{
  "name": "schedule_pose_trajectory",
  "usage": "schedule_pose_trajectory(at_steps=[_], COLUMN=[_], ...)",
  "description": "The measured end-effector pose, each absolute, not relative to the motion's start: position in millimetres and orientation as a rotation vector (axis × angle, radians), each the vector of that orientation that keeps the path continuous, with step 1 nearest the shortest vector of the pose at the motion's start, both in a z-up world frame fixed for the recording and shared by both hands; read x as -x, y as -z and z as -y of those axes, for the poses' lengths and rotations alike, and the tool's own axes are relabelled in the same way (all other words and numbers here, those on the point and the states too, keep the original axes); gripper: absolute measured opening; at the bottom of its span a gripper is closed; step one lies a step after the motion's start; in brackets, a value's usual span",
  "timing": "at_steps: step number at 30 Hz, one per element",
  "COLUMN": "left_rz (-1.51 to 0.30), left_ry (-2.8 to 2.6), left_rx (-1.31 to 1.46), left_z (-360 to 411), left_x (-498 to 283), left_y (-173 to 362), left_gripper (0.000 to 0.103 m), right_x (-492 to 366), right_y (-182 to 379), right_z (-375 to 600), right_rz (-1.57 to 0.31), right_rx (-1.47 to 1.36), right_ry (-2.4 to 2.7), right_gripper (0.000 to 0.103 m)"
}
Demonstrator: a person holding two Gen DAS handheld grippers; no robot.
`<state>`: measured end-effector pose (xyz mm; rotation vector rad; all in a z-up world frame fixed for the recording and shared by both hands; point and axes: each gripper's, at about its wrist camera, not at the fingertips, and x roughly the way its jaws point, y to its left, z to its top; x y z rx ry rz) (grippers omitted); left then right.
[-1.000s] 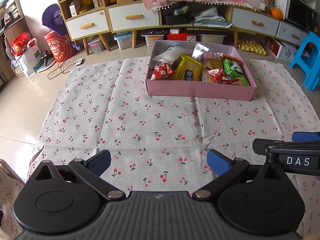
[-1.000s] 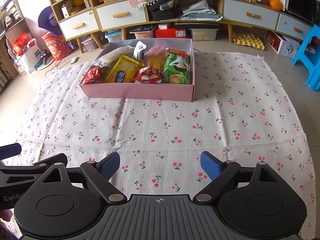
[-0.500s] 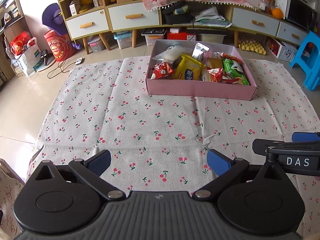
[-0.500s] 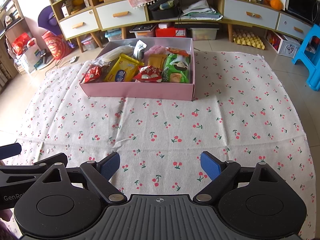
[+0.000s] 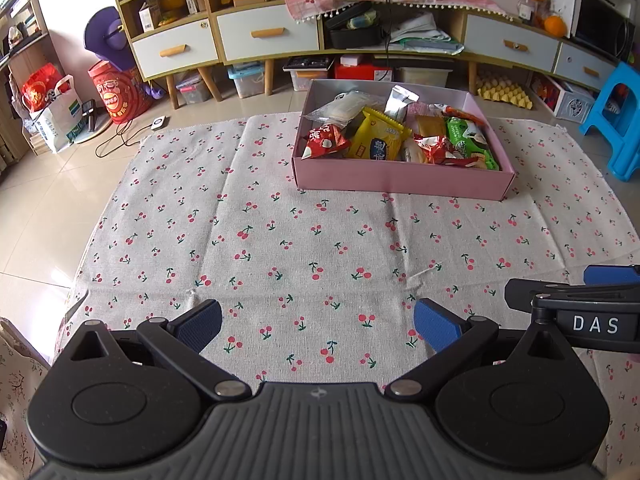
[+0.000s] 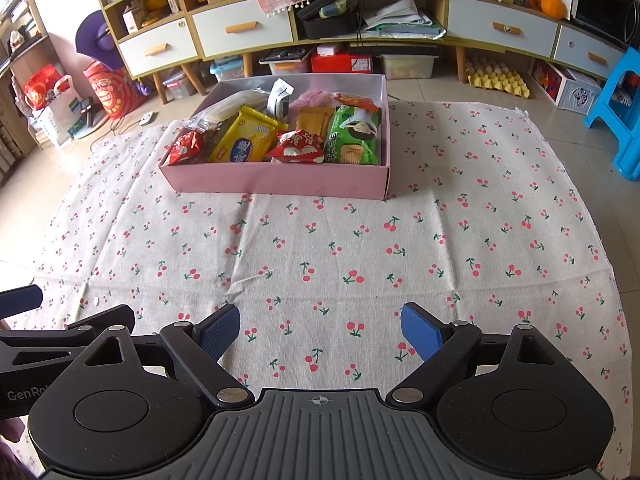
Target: Organize snacks
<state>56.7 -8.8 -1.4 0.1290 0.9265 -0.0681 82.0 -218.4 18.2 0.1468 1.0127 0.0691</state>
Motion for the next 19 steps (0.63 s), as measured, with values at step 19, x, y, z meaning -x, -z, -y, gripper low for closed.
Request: schedule_pose_trajectory(at_steps=[19], left_rz=[-0.935], left_ry=[0.079], left_rx=[-0.132], left_z=[6.7], left_x=[-57.2], left_y=[2.0], left_gripper=[0.103], right_x=[-79.9], right_y=[-15.9], right_z=[217.3], right_rz=[-1.016], right_rx=[-0.145], right_ry=[-0.067], right_gripper=[0.090])
